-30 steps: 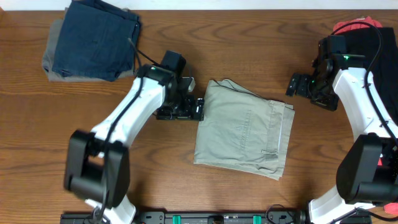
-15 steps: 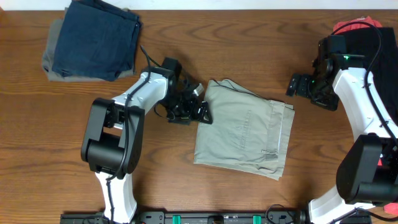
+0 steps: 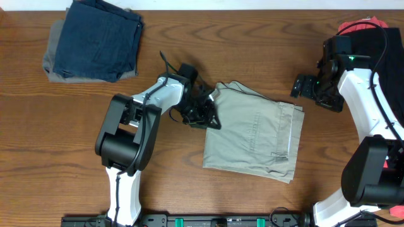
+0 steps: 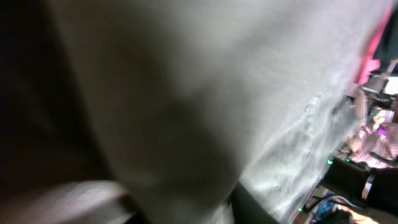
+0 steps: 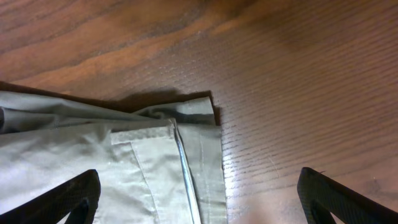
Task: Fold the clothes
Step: 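Drag the folded khaki shorts with the left gripper toward the jeans stack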
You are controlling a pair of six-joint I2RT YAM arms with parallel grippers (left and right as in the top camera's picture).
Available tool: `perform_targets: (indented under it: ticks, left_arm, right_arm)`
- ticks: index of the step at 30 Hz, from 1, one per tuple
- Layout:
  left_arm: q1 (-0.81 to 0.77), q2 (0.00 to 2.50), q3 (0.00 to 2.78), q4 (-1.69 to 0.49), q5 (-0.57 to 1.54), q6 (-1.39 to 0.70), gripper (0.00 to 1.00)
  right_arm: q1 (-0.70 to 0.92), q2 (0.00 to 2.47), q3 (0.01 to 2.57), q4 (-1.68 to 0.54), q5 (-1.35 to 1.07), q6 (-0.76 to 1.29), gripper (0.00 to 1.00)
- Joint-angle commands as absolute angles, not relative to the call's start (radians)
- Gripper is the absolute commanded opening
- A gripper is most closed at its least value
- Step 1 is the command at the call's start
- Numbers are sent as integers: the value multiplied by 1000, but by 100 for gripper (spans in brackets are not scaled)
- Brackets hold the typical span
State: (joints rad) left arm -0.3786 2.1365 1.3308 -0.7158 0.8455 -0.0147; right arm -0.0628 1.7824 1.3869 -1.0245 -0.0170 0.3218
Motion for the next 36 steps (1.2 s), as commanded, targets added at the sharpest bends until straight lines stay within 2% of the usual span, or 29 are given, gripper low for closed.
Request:
perform_targets:
  ticks: [1,6,11,19,28,36]
  left_arm:
    - [-378,2143,1326,-718,721,-148,6]
    - [-359,2120,1374,-777,584,-183,6]
    - [-323,2105,1543,-911,302,-139,6]
    - [-246,2105,1710,-926,1,-79,6]
    - [-96,2105,1895,-908,-62,-36,6]
    - [-24,2104,2037,-887,-76,4,6]
  right_arm:
    - [-75,1785,1399,-1024,-4,317,99]
    - [-75,1785,1399,-1025,-4,317,99]
    - [-75,1785,1399,-1025,-4,317,99]
    - [-75,1785,1399,-1025,-4,317,99]
    - [-75,1785,1399,-1025,-4,317,99]
    - [-75,1785,1399,-1025,-4,317,99]
